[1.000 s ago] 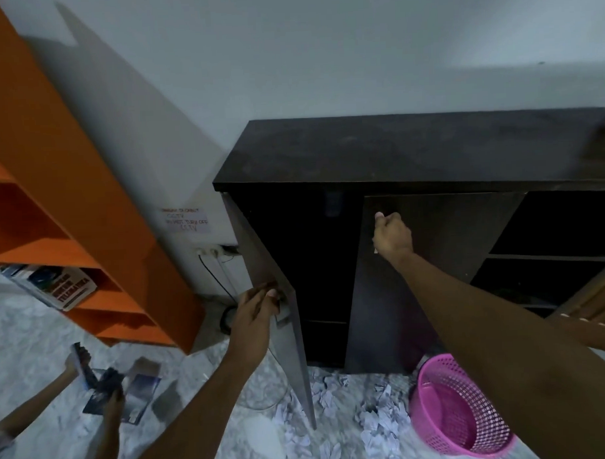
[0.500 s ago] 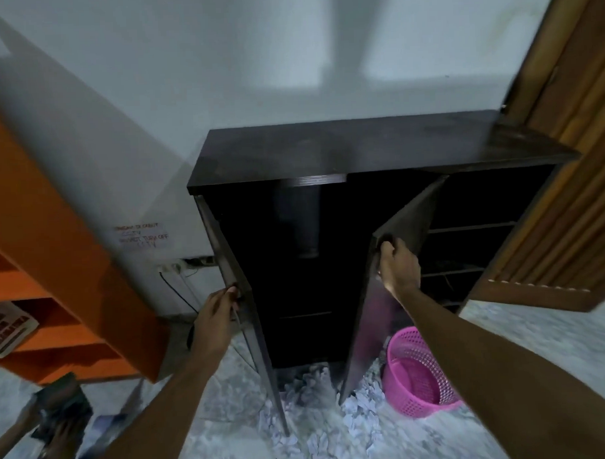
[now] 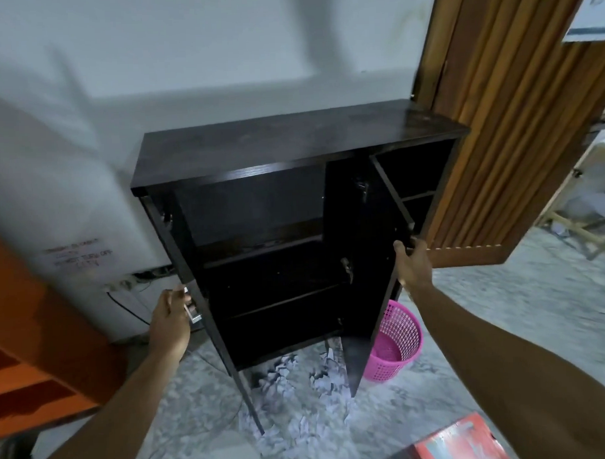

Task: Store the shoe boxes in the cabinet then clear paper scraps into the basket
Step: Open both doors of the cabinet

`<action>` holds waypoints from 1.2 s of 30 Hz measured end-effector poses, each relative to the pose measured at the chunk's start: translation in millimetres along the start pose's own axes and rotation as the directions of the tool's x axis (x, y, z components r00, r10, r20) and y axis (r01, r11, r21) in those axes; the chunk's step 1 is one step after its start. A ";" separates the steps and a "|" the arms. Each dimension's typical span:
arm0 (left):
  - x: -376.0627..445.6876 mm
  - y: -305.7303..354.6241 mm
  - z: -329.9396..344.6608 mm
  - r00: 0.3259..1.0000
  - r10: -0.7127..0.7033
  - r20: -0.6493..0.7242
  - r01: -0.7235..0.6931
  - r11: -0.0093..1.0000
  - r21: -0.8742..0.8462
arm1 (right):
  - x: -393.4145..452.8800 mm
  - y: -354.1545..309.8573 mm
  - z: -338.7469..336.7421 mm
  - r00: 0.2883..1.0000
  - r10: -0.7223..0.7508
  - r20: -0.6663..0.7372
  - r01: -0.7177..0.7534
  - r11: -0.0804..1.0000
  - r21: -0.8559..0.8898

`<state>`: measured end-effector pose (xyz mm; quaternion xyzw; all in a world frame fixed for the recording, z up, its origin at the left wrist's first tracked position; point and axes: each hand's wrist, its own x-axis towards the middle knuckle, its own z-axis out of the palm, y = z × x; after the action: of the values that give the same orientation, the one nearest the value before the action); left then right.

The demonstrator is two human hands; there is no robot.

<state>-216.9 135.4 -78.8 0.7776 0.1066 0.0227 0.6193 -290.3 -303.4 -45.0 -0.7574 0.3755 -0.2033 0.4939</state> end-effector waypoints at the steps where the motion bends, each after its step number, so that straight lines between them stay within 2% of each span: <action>1: -0.8 -0.7 -0.4 0.999 -0.009 -0.034 0.010 0.999 0.030 | 1.1 0.2 -2.1 0.999 0.034 -0.007 -0.034 0.999 -0.011; 7: -27.3 26.5 -12.2 0.987 -0.076 -0.139 0.093 0.989 0.118 | 15.2 5.3 -16.2 0.993 0.118 -0.004 -0.118 0.989 -0.089; 11: -34.5 43.4 -21.2 0.952 -0.159 -0.263 0.222 0.947 0.231 | 18.4 6.0 -30.1 0.986 0.162 -0.028 -0.164 0.983 -0.087; 13: -41.4 51.4 -25.0 0.938 -0.178 -0.299 0.249 0.943 0.221 | 20.2 5.8 -36.4 0.983 0.180 -0.032 -0.183 0.978 -0.104; 15: -55.7 58.7 -28.0 0.930 -0.160 -0.331 0.233 0.953 0.195 | 21.4 6.7 -41.3 0.981 0.190 -0.028 -0.192 0.974 -0.119; 21: -104.8 54.4 -30.9 0.885 0.035 -0.464 0.083 0.970 0.230 | 7.3 23.4 -47.9 0.987 0.158 0.033 -0.152 0.977 -0.153; 23: -123.6 45.4 -25.8 0.894 0.156 -0.419 -0.040 0.961 0.273 | -7.7 33.5 -48.2 0.990 0.117 0.080 -0.102 0.981 -0.163; 26: -157.3 33.0 -6.8 0.929 0.285 -0.236 -0.208 0.930 0.304 | -33.3 56.3 -47.7 0.987 0.077 0.143 -0.051 0.983 -0.178; 30: -163.4 6.0 22.8 0.969 0.241 0.048 -0.244 0.922 0.300 | -63.8 77.7 -47.3 0.976 0.025 0.216 0.013 0.985 -0.173; 36: -131.4 7.1 58.0 0.930 0.182 0.320 -0.284 0.908 0.309 | -78.0 82.9 -34.4 0.965 0.003 0.261 0.034 0.990 -0.138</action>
<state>-334.5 52.8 -72.7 0.8774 -0.0755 -0.0336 0.4725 -393.7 -283.0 -100.0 -0.8135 0.3150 -0.0786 0.4825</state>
